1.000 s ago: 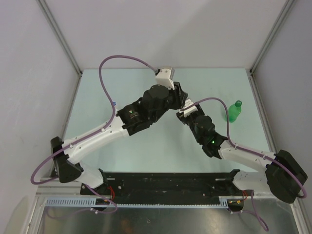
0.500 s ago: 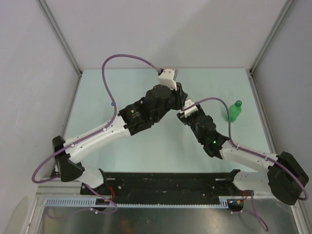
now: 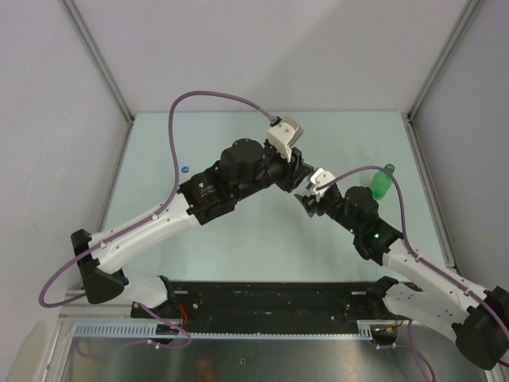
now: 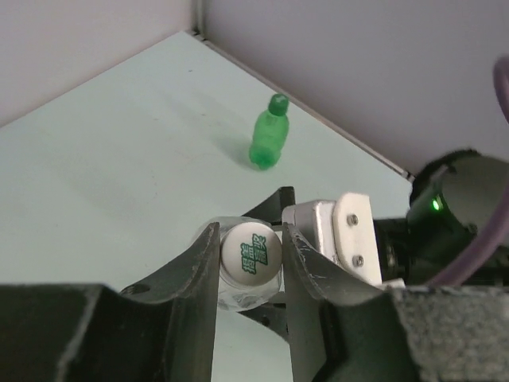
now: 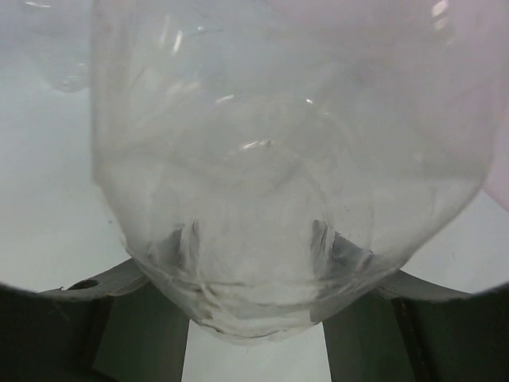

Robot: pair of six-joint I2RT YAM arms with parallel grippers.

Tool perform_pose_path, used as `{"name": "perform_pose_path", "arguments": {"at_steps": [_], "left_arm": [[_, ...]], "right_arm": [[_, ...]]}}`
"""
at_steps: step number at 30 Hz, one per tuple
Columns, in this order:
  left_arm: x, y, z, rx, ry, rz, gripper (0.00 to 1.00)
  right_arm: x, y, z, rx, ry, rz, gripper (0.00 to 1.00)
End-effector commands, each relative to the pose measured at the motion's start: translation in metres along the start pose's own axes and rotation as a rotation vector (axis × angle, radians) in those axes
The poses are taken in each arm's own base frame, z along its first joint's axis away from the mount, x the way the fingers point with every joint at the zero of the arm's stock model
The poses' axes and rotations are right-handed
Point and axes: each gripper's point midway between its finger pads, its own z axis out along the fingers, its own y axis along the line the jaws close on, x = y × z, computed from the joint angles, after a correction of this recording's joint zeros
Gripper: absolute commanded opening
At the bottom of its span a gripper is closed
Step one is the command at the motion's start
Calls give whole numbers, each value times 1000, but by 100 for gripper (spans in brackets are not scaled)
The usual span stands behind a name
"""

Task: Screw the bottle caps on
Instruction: Screw the bottle cap onto the plastic bottle.

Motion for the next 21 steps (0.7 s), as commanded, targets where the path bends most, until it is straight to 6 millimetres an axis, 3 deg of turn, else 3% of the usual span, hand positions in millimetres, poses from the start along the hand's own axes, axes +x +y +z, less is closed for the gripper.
{"name": "perform_pose_path", "arguments": {"at_steps": [1, 12, 21], "left_arm": [[39, -49, -19, 338, 128, 147, 1], [76, -82, -58, 731, 159, 389, 0], [101, -87, -84, 968, 161, 475, 0]], "right_arm": [[-55, 22, -13, -188, -194, -23, 0], [-65, 50, -39, -376, -253, -65, 0], [-62, 87, -64, -609, -297, -139, 0]]}}
